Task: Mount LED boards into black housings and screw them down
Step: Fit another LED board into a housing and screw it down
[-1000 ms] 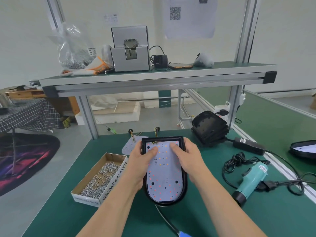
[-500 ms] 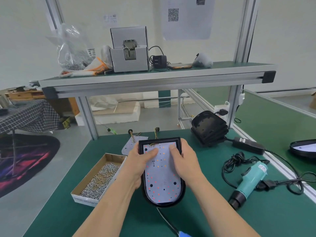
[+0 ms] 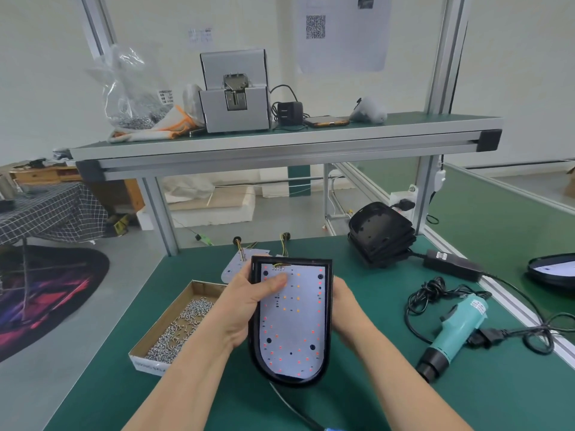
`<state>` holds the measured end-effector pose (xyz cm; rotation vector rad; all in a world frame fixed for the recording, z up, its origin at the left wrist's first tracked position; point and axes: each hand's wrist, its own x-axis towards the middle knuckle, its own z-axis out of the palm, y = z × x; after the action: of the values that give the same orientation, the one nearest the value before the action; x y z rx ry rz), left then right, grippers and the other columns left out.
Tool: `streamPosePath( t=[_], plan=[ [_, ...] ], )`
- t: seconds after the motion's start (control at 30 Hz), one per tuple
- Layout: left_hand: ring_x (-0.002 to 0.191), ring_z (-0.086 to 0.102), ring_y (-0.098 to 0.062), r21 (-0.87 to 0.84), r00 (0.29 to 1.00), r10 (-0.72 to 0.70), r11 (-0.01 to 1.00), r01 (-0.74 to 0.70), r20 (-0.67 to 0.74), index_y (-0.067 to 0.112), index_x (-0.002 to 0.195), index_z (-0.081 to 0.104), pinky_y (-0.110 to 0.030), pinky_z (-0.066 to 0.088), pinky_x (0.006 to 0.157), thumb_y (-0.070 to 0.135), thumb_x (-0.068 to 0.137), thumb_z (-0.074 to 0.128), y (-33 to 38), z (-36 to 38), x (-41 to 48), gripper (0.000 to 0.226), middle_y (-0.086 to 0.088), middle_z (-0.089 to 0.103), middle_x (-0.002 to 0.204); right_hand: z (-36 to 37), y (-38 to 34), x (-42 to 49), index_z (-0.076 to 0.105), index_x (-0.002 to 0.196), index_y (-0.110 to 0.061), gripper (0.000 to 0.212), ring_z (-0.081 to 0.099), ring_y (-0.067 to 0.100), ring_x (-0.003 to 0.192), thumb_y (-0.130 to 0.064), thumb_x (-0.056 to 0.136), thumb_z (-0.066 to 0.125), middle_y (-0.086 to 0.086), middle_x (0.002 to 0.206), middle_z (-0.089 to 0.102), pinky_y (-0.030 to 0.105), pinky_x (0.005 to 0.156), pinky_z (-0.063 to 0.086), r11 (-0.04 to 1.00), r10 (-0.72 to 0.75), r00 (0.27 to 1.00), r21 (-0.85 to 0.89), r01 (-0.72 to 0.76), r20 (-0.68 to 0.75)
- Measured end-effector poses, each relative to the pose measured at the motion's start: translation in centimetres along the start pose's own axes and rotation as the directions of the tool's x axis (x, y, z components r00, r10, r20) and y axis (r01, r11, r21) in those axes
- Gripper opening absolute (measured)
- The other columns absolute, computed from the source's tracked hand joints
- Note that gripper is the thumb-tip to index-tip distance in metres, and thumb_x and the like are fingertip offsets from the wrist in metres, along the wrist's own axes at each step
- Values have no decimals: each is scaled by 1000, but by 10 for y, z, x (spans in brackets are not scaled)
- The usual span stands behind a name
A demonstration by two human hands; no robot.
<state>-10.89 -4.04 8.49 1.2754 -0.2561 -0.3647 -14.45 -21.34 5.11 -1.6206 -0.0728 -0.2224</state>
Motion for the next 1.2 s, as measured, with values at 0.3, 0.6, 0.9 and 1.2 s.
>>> streamPosePath(
  t=[0.3,0.6,0.9,1.2],
  plan=[
    [100,65,-27,-110,996,60,993,-53,59,17,101,65,-44,50,97,3,76,71,-1,-6,2,30,-15,69,113,-29,-22,33,58,101,-27,23,59,19,103,-5,95,59,-3,112,63,18,80,47,888,-304,940,-403,221,-155],
    [100,52,-24,-108,968,215,974,-202,131,13,93,69,-36,35,89,-5,80,60,2,-16,6,24,-11,57,113,-55,-88,43,60,99,-16,37,44,17,98,-23,74,85,-5,99,55,16,86,34,362,-681,728,-827,431,82],
    [92,60,-22,-161,984,105,984,-82,142,18,86,72,-35,47,87,-9,77,61,-23,-43,3,31,-7,66,92,-58,-78,18,55,102,-27,23,49,7,101,-24,83,69,-12,101,57,26,85,40,615,-129,955,-734,287,265],
    [118,60,-41,-156,999,-11,988,18,48,11,77,69,-51,44,103,-29,77,40,-29,-58,-2,50,-33,62,124,-56,-71,13,67,92,-22,8,66,11,88,-15,91,67,-10,92,72,36,89,53,675,-16,940,-689,262,342]
  ],
)
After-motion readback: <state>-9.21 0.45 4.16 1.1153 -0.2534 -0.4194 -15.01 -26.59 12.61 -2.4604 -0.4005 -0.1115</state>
